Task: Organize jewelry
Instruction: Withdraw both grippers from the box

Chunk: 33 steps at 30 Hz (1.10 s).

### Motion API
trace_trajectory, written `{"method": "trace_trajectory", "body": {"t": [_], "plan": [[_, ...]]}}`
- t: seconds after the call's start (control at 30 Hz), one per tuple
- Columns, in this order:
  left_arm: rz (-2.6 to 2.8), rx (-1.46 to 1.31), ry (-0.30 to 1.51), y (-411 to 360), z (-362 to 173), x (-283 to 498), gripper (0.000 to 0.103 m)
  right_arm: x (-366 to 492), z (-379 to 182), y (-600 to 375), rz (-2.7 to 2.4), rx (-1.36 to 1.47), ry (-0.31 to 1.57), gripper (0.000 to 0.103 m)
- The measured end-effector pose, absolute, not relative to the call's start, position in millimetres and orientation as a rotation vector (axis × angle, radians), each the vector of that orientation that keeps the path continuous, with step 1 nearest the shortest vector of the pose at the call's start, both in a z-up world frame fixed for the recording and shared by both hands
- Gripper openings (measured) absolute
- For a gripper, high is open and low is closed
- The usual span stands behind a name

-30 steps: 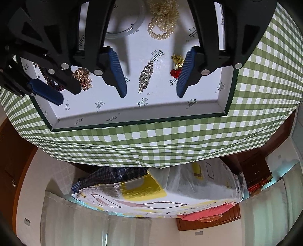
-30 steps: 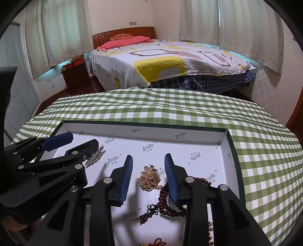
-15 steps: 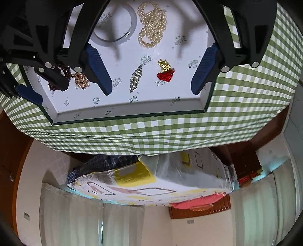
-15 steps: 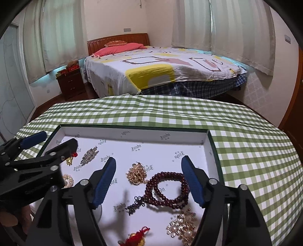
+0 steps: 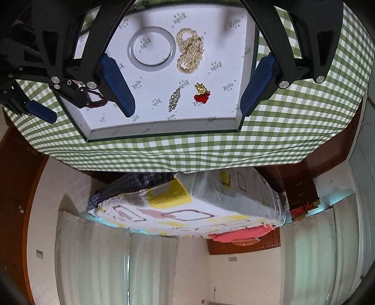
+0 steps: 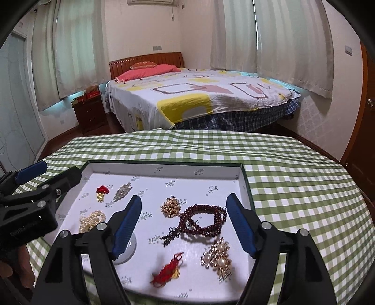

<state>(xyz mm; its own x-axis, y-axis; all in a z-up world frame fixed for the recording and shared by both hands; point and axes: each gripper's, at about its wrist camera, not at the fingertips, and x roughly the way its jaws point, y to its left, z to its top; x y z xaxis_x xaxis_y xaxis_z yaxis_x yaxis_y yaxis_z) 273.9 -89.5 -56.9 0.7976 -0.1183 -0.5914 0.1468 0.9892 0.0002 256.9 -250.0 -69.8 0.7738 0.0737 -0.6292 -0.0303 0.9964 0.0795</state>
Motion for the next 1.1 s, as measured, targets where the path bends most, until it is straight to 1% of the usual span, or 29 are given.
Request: {"method": "trace_trajectory", "body": {"t": [0.2,0.43,0.77,1.07,1.1], "plan": [[-0.147,0.019,0.604,-82.7,-43.7,245.7,0.089,230.9,-58.0,-251.5,0.049,0.051,0.653,0.073],[-0.149,-0.008,0.59,-75.0,-45.7,210.8,0.089,196.7,-57.0,-256.7,0.012,0.015,0.634,0.073],[-0.14,-0.031,0.636,-63.4,-73.6,176.1,0.089,158.5,-84.8,-271.5,-0.041,0.02,0.68,0.073],[-0.119,-0.031,0.688,-52.9,-97.5,160.3,0.089,150.2,-114.8,-278.6,-0.063,0.039,0.75,0.073],[-0.119,-0.032,0.693,-52.3,-99.1,160.5,0.089,150.6,-116.5,-280.0,-0.065,0.047,0.755,0.071]]}}
